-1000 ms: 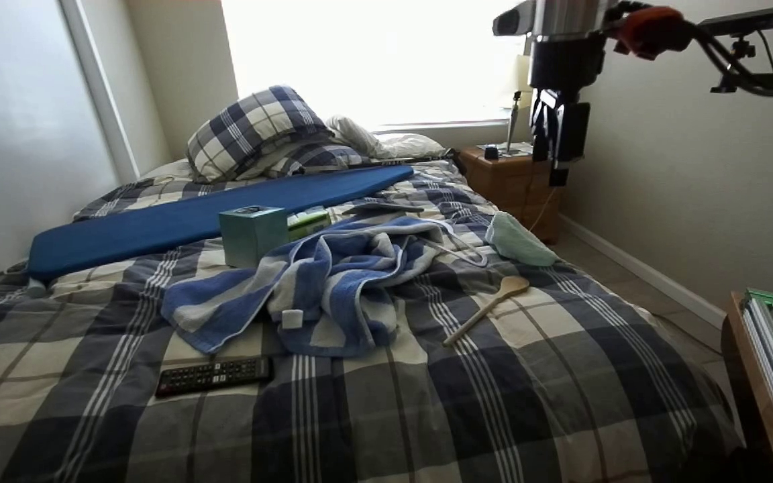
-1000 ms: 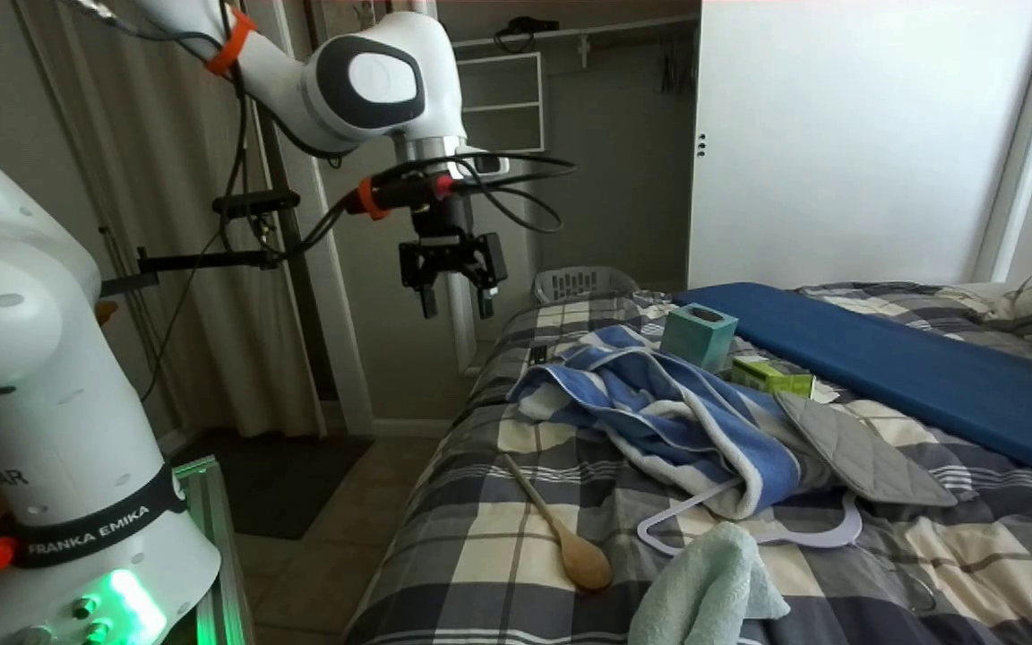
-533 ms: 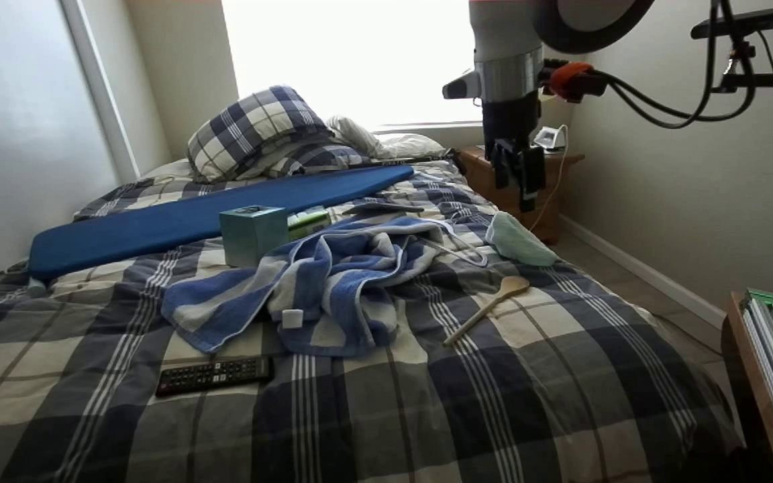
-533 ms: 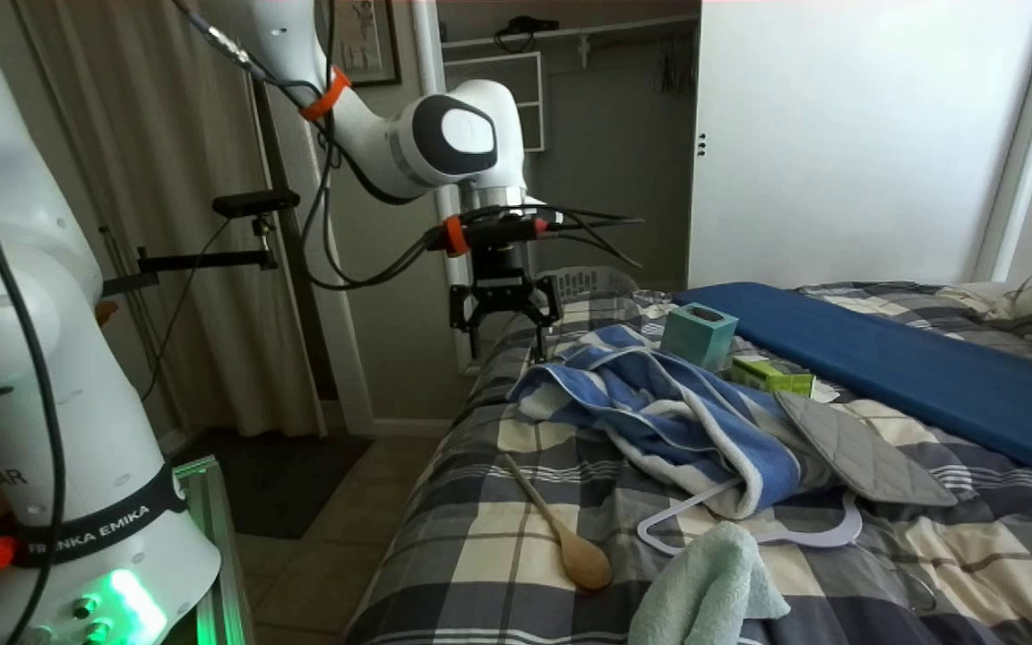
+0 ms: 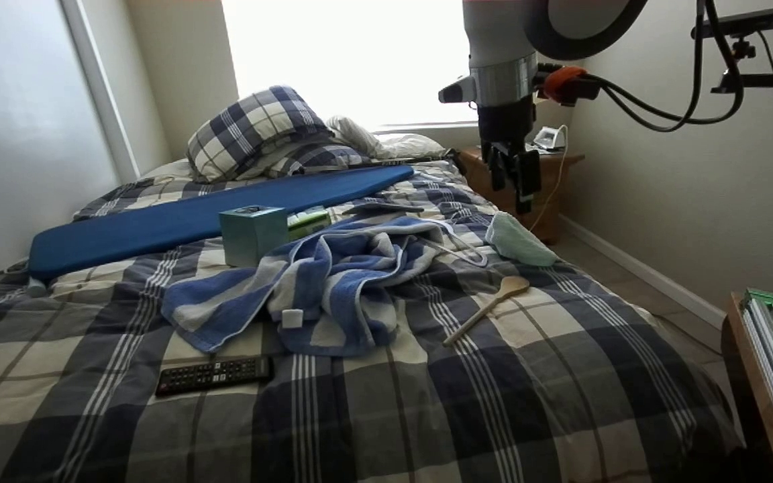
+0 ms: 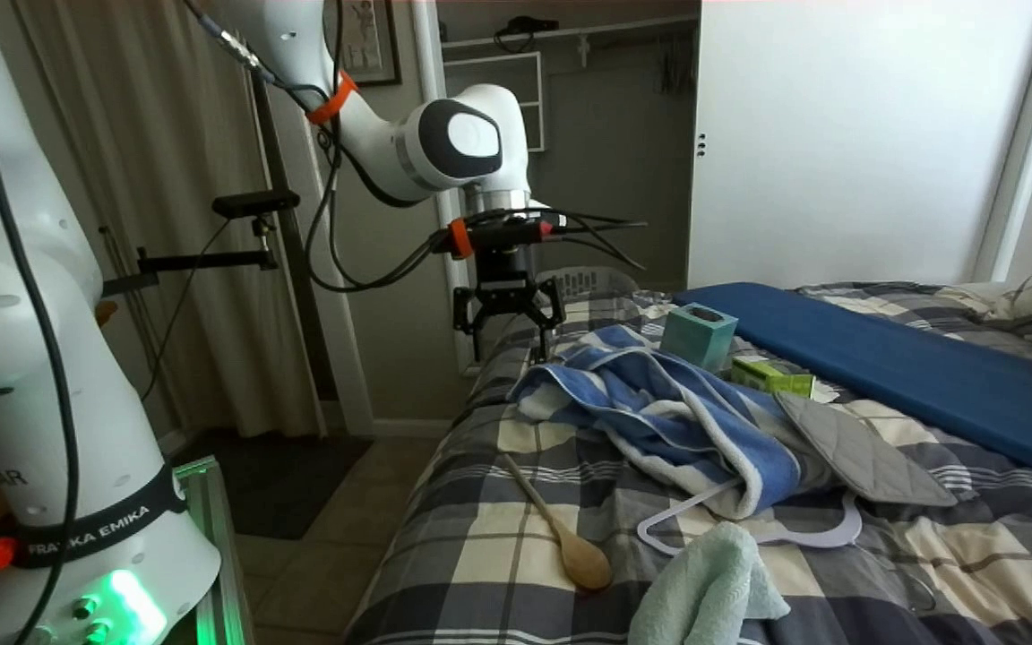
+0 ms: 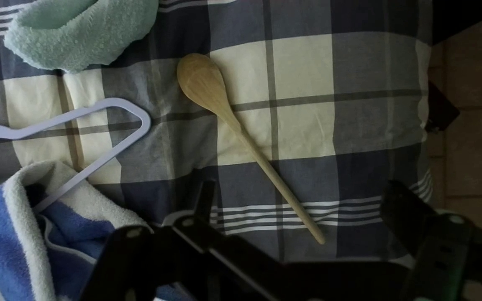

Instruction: Put the wooden spoon in the blue box.

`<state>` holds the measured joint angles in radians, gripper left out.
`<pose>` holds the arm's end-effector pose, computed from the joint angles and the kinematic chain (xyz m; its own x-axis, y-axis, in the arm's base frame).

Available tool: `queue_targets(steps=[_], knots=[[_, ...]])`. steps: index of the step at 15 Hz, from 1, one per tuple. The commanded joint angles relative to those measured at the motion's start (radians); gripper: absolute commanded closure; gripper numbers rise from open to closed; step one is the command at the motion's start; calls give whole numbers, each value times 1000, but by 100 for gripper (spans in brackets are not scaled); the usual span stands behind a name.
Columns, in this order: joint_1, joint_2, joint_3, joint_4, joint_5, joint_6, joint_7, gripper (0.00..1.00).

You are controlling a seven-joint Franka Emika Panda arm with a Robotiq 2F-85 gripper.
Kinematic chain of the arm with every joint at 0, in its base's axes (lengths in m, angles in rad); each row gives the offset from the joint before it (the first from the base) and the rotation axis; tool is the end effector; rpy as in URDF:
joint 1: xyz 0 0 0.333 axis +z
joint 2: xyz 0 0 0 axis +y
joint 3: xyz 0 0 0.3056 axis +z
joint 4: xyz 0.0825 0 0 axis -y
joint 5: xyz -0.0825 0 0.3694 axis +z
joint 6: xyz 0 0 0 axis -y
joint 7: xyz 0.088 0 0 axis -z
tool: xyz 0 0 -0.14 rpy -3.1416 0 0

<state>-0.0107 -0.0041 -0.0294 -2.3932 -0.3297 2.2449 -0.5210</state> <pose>0.4620 -0.0362 0.2765 0.7447 0.6169 -0.2546 0.6559 -0.7469 0.1089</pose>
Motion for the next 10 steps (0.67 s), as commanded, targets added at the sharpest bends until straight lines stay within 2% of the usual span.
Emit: queue_targets(steps=[1, 5, 10], knots=[[0, 31, 6, 11, -41, 18, -1, 0], [-5, 130, 4, 20, -143, 96, -6, 0], [-28, 265, 3, 40, -117, 182, -59, 0]])
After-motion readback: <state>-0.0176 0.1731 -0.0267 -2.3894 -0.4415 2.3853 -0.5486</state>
